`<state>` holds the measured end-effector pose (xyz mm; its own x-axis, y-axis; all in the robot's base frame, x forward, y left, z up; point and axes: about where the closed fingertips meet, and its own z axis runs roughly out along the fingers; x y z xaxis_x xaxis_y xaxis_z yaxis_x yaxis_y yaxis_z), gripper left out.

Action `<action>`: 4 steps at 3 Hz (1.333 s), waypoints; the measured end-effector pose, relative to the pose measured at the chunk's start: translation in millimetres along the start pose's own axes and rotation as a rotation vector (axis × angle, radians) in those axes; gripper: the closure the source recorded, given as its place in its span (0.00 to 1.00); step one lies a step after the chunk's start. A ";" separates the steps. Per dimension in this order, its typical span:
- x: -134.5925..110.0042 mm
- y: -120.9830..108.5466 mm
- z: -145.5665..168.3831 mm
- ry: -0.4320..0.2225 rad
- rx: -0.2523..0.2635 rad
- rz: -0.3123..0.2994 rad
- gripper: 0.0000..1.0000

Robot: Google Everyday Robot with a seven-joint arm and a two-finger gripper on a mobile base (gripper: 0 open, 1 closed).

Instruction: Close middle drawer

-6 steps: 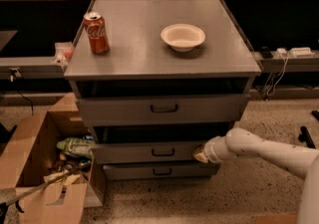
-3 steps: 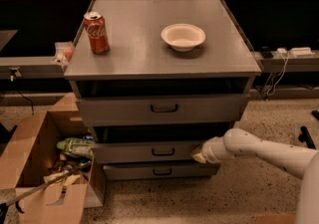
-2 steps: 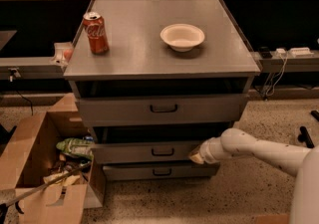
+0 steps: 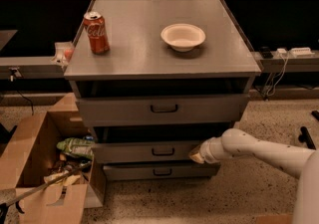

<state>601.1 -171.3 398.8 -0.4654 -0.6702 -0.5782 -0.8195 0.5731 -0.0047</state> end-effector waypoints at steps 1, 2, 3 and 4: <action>-7.6 -2.6 2.2 -0.046 -0.029 -0.019 1.00; -5.2 1.2 0.5 -0.046 -0.029 -0.019 1.00; -8.0 6.8 -13.2 -0.071 -0.069 -0.071 1.00; -11.3 24.4 -41.4 -0.120 -0.142 -0.169 1.00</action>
Offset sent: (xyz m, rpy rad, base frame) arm 0.0138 -0.0033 0.0672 0.1082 -0.1249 0.3122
